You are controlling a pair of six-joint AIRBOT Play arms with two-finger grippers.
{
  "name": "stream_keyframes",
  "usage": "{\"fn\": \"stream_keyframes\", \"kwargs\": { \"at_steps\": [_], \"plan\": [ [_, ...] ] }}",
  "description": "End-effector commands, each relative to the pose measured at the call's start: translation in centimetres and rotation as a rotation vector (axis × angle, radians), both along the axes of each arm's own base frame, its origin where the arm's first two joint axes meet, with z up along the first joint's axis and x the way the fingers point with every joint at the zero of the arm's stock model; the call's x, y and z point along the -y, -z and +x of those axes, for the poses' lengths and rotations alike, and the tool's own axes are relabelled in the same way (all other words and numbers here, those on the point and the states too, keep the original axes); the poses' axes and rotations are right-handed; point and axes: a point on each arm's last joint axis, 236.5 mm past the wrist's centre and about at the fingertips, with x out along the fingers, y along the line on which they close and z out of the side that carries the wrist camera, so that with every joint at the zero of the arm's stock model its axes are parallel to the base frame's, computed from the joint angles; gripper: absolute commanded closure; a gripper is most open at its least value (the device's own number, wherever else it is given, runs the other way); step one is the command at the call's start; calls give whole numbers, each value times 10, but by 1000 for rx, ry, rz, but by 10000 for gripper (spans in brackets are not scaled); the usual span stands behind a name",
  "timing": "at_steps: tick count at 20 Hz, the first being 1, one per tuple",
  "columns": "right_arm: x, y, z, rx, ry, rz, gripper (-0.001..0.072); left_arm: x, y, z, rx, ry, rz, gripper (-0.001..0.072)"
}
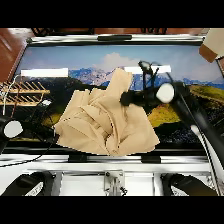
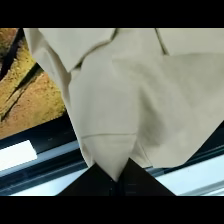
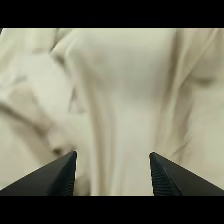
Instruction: Fold the shirts.
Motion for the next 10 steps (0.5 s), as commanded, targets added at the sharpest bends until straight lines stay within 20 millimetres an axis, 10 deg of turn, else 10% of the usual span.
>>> {"fn": "stream_keyframes", "kwargs": {
  "at_steps": [1, 6, 10],
  "plan": [
    [2, 39, 41, -93, -45, -3, 131, 3, -3, 10, 48, -53, -28, 656],
    [-62, 122, -1, -274, -225, -68, 131, 5, -5, 17, 70, -131, -57, 655],
    [-81, 147, -19, -320, -274, -90, 131, 6, -6, 20, 83, -132, -61, 655]
  ]
}}
